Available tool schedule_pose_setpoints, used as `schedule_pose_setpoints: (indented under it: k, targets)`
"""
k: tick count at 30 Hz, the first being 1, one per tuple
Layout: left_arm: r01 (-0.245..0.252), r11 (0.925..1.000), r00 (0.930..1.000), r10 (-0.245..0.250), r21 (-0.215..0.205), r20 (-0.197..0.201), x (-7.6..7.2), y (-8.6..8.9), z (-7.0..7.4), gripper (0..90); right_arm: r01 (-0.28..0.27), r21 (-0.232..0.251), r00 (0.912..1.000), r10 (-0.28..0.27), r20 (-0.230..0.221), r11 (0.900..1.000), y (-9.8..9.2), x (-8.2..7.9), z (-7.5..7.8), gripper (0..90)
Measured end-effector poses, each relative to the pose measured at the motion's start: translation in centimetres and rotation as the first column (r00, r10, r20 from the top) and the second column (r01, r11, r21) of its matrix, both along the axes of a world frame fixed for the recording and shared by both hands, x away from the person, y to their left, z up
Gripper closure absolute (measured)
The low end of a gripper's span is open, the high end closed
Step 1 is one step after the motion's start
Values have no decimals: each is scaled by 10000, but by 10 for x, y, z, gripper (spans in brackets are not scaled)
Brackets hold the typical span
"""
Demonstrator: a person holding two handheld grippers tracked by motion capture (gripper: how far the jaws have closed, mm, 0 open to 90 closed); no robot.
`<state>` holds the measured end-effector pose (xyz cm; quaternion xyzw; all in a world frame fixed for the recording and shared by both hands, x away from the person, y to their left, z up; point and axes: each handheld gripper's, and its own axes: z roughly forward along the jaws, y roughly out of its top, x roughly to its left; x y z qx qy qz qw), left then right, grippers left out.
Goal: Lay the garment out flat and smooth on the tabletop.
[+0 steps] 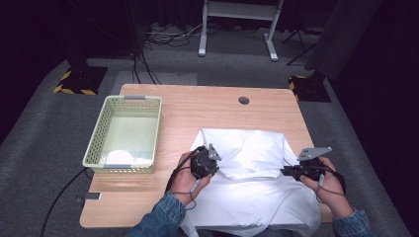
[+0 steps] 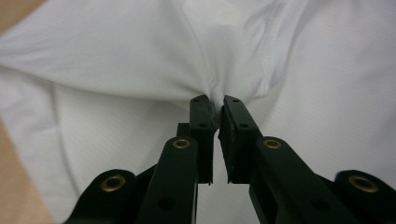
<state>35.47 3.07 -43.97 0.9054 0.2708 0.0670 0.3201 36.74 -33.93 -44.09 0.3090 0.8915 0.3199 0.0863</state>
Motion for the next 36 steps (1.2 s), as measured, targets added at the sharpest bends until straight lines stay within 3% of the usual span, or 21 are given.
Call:
schedule_pose_setpoints:
  k: [4, 7, 9, 10, 11, 12, 13, 14, 15, 16, 17, 18, 19, 20, 21, 23, 26, 28, 30, 31, 36]
  targets:
    - [563, 9974, 9945, -601, -459, -859, -16, 5, 6, 834, -704, 87, 9942, 709, -812, 9975, -1, -16, 5, 843]
    - [611, 9965, 9848, -695, -570, -1594, -4, 6, 5, 834, -909, -30, 9889, 899, -1185, 9959, 0, -9, 9, 847]
    - [239, 9978, 9793, -359, -622, -1993, 14, 5, 1, 837, -921, 7, 9855, 913, -1433, 9957, 3, 7, 9, 852]
    - [-57, 9980, 9845, -54, -630, -1751, 30, 3, 4, 845, -835, 107, 9838, 841, -1585, 9965, 5, 19, 9, 861]
    - [-648, 9956, 9928, 575, -672, -1053, 51, 3, 13, 857, -511, 227, 9884, 539, -1419, 9984, 7, 36, 12, 869]
    - [-1534, 9829, 9881, 1535, -1023, -64, 78, 5, 26, 859, 263, 301, 9971, -241, -722, 9992, 7, 57, 19, 871]
    - [-2707, 9433, 9532, 2905, -1920, 834, 107, 12, 39, 844, 1552, 952, 9847, -1617, 645, 9833, 3, 83, 29, 864]
    - [-3831, 8892, 8881, 4290, -2500, 1649, 133, 21, 50, 711, 2774, 1937, 9340, -3114, 1751, 9410, -5, 109, 38, 764]
    - [-4946, 8175, 8224, 5500, -2951, 1454, 150, 29, 57, 569, 3936, 2670, 8599, -4550, 2315, 8797, -14, 133, 43, 486]
    - [-5810, 7463, 7740, 6300, -3248, 629, 157, 34, 62, 509, 4904, 2978, 7940, -5607, 2349, 8191, -19, 146, 46, 325]
    - [-5870, 7472, 7730, 6317, -3117, 585, 155, 34, 64, 442, 5127, 3300, 7732, -5934, 2238, 7926, -20, 147, 49, 338]
    - [-5688, 7770, 7822, 6124, -2697, 1146, 147, 30, 64, 411, 4830, 3484, 7893, -5717, 2241, 8033, -17, 141, 51, 342]
    - [-5468, 8052, 7968, 5846, -2296, 1528, 138, 26, 60, 418, 4423, 3354, 8133, -5296, 2408, 8318, -12, 131, 51, 330]
    - [-5190, 8316, 8202, 5497, -1979, 1588, 130, 23, 54, 402, 4056, 3184, 8361, -4885, 2494, 8568, -9, 121, 49, 332]
    - [-4973, 8495, 8406, 5221, -1764, 1442, 123, 20, 46, 393, 3722, 3091, 8574, -4517, 2466, 8752, -6, 111, 45, 331]
    - [-4646, 8733, 8712, 4804, -1467, 1008, 110, 17, 28, 405, 3176, 2919, 8894, -3902, 2380, 9022, -3, 94, 33, 331]
    - [-4204, 9032, 9038, 4253, -867, 483, 94, 13, 2, 394, 2630, 2440, 9320, -3112, 1860, 9334, 2, 73, 11, 331]
    - [-3938, 9175, 9182, 3955, -554, 236, 86, 11, -11, 388, 2296, 1891, 9533, -2598, 1539, 9547, 5, 62, -4, 331]
    - [-3616, 9320, 9323, 3617, -231, 0, 79, 10, -21, 391, 2018, 1307, 9671, -2186, 1300, 9707, 9, 53, -19, 331]
    - [-3523, 9359, 9359, 3522, -88, -31, 76, 11, -25, 388, 1877, 1054, 9720, -2002, 1234, 9765, 11, 49, -25, 330]
    - [-3298, 9440, 9436, 3299, 68, -270, 58, 17, -38, 364, 1692, 565, 9801, -1741, 958, 9840, 13, 31, -44, 307]
